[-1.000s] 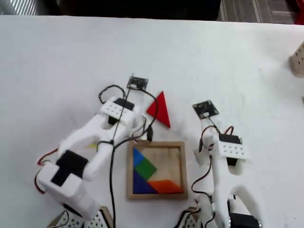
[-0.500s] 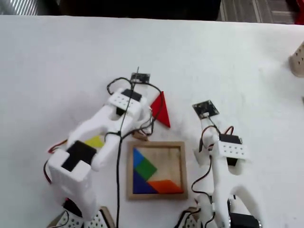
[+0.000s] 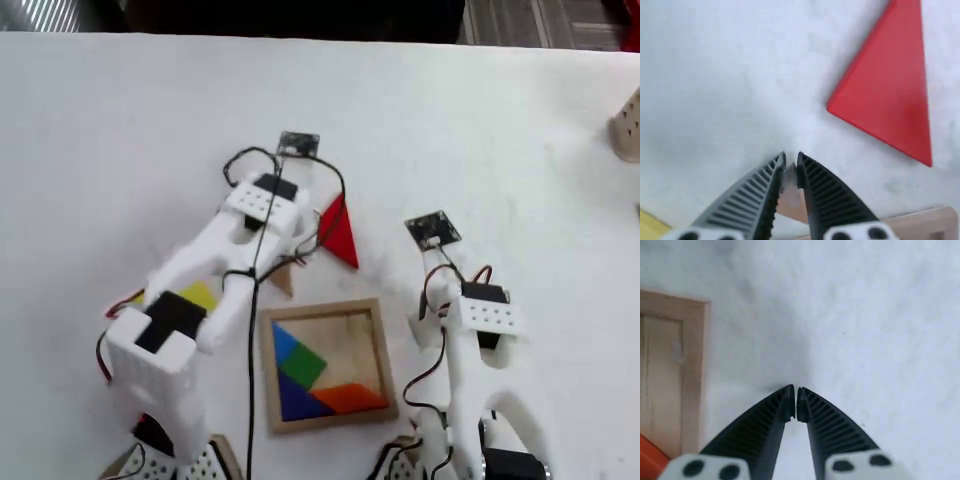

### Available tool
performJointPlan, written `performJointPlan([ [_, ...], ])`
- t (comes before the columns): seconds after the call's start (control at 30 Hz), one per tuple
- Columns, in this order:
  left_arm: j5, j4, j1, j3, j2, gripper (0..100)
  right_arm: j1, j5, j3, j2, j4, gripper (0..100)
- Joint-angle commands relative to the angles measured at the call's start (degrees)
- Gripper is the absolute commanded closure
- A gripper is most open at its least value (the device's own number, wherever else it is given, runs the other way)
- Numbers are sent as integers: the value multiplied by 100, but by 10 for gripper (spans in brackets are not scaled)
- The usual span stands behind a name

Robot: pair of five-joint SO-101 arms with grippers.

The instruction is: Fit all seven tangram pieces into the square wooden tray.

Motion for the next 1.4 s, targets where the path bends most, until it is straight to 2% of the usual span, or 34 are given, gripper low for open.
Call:
performJointPlan([
  [0.0, -211, 607, -48, -1002, -84, 954, -40, 70, -255, -22, -66, 980],
  [0.1, -527, 1477, -57, -1679, -84, 954, -40, 70, -255, -31, -66, 980],
  [0.2, -580, 1890, -189, -2075, -75, 954, -40, 70, -255, -31, -66, 980],
  [0.3, -624, 1837, -453, -2286, -22, 953, -31, 70, -246, -31, -57, 980],
  [0.37, -949, 1688, -620, -2303, -22, 946, -13, 70, -246, -31, -57, 980],
  [0.63, -1152, 2145, -769, -2295, -57, 788, -48, 70, -246, -31, -57, 980],
  [0.9, -1231, 2171, -673, -2295, -31, 777, -48, 193, -246, -31, -48, 980],
  [1.1, -1837, 1714, -708, -1574, -22, 775, -48, 264, -237, -31, -48, 980],
  [1.23, -2813, 1152, -787, -1020, -22, 777, -48, 264, -237, -31, -48, 980],
  [1.37, -3464, 325, -1138, -765, -22, 774, -48, 264, -237, -31, -48, 980],
])
